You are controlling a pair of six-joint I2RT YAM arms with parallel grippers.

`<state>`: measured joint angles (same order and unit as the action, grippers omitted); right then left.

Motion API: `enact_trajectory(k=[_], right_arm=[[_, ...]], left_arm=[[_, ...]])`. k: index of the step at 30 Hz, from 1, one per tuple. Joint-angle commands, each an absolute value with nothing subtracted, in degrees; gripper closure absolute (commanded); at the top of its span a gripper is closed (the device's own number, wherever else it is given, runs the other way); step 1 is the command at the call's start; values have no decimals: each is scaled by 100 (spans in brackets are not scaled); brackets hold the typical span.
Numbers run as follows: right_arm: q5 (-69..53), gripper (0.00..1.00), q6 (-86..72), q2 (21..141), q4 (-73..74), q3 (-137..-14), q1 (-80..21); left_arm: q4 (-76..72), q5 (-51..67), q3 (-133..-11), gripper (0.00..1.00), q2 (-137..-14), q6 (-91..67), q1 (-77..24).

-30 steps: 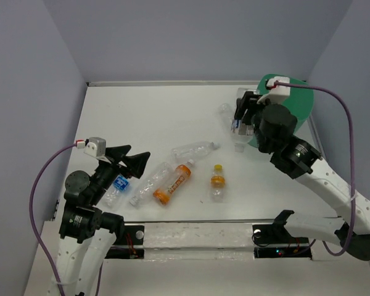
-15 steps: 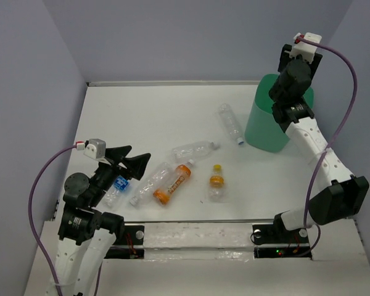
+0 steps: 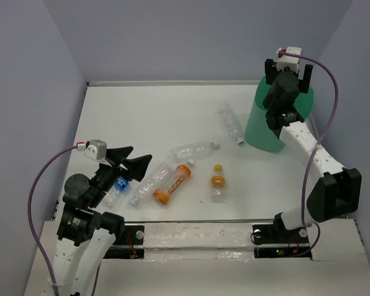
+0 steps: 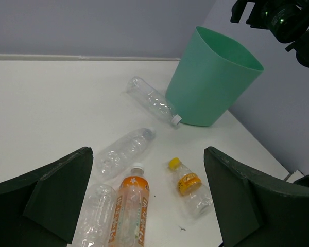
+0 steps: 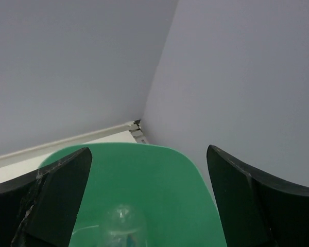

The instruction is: Put the plastic bottles in the bin

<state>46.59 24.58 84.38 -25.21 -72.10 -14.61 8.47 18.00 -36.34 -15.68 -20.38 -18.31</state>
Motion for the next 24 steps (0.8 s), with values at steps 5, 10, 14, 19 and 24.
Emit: enact_trajectory(k=[5, 10, 14, 19, 24], right_arm=[[2824, 16, 1406, 7664, -512, -8199, -2240], [1681, 16, 1188, 8646, 1605, -9716, -2935], [1196, 9, 914, 9726, 2739, -10281, -2936], [1290, 5, 738, 10695, 3489, -10994, -2936], [2694, 5, 992, 11774, 3472, -11468, -2936]], left_arm=[[659, 1811, -3639, 1, -1520, -1960, -1855], [677, 1802, -3639, 1, -1556, -1960, -1855], [694, 1732, -3639, 1, -1556, -1960, -1863], [721, 1696, -3656, 1, -1608, -1969, -1907], [721, 1705, -3656, 1, -1643, -1969, -1934]])
